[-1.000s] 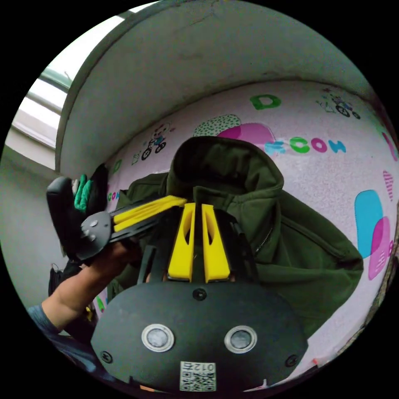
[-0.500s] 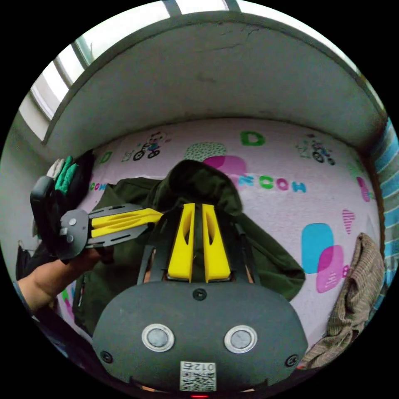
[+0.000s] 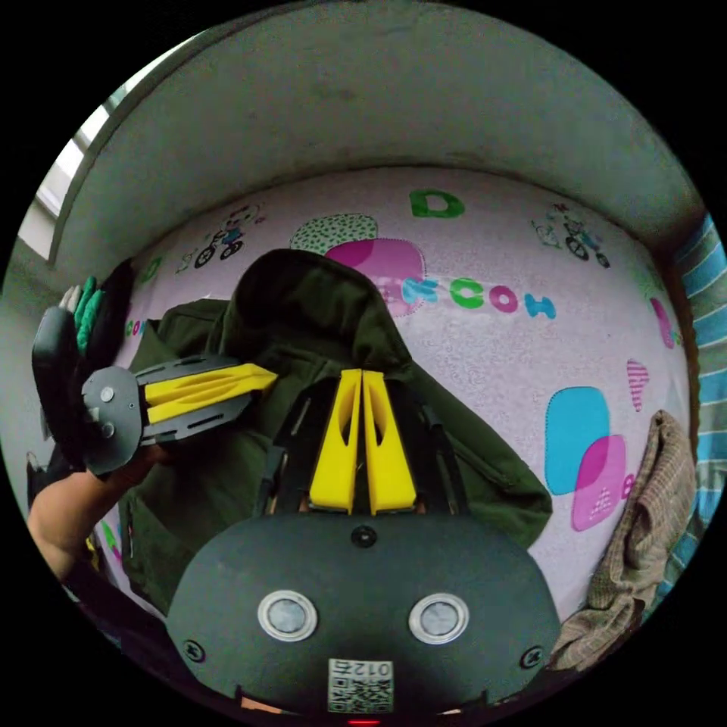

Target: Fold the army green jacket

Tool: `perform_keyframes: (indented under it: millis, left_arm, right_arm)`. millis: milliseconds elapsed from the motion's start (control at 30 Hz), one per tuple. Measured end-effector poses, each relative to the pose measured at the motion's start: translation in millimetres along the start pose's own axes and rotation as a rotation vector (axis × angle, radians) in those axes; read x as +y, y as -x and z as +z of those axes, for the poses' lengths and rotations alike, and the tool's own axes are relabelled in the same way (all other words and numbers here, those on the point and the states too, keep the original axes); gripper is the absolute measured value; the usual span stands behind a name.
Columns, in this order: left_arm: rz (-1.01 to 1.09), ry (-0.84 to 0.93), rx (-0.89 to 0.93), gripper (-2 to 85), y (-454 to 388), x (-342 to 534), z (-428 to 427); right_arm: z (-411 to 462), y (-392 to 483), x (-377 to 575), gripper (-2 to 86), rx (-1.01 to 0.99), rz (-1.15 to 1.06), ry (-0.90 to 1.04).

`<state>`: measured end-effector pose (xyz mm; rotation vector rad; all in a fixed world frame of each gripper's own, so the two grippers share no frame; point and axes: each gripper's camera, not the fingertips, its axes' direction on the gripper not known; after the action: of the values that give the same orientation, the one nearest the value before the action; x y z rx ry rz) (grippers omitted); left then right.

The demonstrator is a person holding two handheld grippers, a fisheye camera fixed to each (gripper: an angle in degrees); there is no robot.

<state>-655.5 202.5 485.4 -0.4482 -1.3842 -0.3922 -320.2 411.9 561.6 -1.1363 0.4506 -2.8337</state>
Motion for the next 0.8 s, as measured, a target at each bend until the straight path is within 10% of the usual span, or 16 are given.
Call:
perform_keyframes:
  millis: [800]
  left_arm:
    - [-0.076,0.354,0.134,0.5,-121,369,-116]
  right_arm:
    - [-41,105,323,-1.0,-0.23,0.095,0.184]
